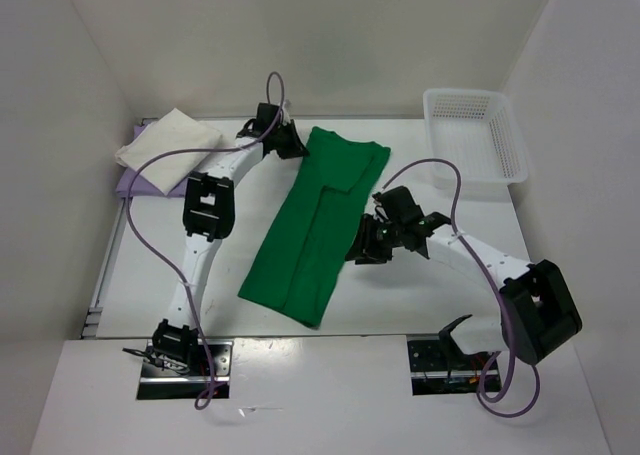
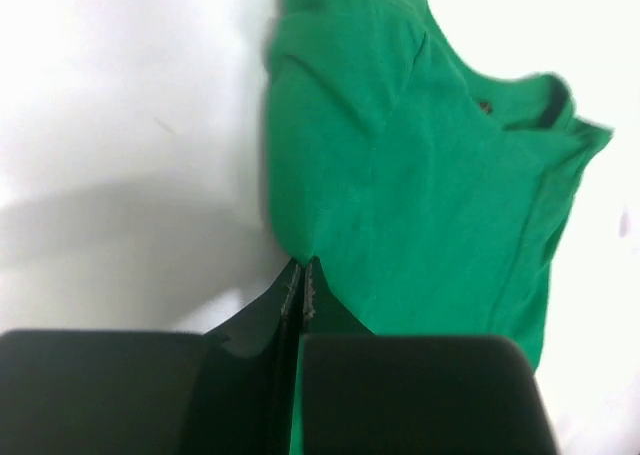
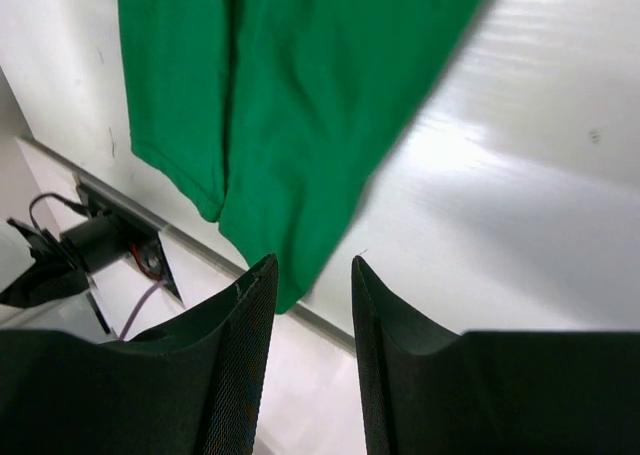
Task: Fold and stack the t-shirts
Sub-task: Rotate the tshirt 90 degrees
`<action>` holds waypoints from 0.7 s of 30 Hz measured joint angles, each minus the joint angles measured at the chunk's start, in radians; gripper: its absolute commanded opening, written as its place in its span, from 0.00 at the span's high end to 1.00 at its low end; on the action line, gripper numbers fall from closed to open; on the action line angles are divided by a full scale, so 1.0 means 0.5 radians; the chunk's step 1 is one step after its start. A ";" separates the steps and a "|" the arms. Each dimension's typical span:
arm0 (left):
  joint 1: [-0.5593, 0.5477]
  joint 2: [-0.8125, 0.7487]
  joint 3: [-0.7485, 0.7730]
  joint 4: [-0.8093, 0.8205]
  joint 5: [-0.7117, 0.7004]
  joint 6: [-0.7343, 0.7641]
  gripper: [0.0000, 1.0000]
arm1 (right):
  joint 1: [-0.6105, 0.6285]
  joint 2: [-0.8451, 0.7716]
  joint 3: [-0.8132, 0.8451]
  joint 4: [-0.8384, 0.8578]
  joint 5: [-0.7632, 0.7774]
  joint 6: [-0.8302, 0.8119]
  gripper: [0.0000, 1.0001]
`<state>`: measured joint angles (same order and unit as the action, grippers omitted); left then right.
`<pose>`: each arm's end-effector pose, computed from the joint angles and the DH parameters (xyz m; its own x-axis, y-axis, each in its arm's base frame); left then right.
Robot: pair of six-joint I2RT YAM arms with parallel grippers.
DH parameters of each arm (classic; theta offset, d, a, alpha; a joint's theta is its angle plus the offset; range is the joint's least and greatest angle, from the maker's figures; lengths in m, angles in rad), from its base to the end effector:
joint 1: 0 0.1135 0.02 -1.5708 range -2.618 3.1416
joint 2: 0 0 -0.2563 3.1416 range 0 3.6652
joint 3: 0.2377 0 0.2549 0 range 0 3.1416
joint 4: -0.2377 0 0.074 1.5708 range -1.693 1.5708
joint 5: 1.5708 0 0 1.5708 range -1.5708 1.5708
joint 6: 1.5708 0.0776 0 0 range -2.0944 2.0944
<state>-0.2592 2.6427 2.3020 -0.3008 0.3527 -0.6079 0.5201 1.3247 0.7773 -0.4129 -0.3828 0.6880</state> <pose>0.5888 -0.1839 0.1221 -0.7650 -0.3517 -0.5396 0.0867 0.7740 -0.6273 0.2321 0.1663 0.1648 -0.9600 0.1290 -0.2485 -0.0482 0.7982 0.6005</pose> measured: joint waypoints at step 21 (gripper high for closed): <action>0.397 -1.324 -1.885 0.506 -0.115 -0.185 0.03 | 0.028 0.101 -0.049 0.132 -0.040 -0.001 0.96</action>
<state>-0.0605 1.9804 1.3594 -0.0479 0.2951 -0.7006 0.5343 1.3754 0.7528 -0.3470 -0.4030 0.6876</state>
